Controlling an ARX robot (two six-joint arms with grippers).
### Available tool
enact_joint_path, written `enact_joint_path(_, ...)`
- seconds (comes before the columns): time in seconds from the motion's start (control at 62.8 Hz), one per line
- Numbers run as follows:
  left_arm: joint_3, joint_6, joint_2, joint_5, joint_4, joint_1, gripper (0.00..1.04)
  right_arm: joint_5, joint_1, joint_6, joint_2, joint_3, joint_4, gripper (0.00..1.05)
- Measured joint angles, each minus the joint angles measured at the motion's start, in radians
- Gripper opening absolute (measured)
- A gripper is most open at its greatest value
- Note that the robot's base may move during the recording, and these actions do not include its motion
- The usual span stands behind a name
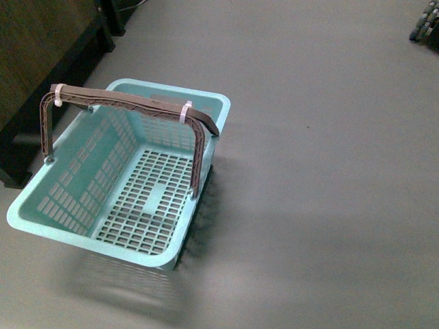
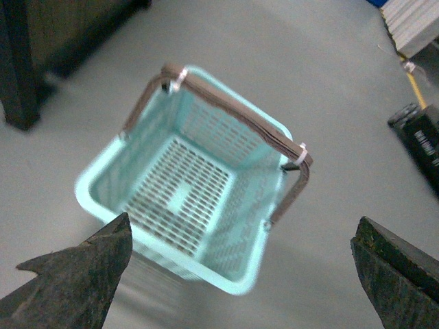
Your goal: Pick mango and avocado into basket
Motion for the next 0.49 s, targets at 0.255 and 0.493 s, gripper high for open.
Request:
enact_joint_path(0.255, 0.075, -0.563, 0.581, 0.009, 0.480, 0.037, 0.96, 0.000, 0.000, 0.000, 0.000, 0.000, 0.000, 0.96)
enact_joint_path(0.493, 0.275, -0.805, 1.241, -0.137, 0.857, -0.045, 0.96, 0.000, 0.000, 0.000, 0.000, 0.000, 0.000, 0.96)
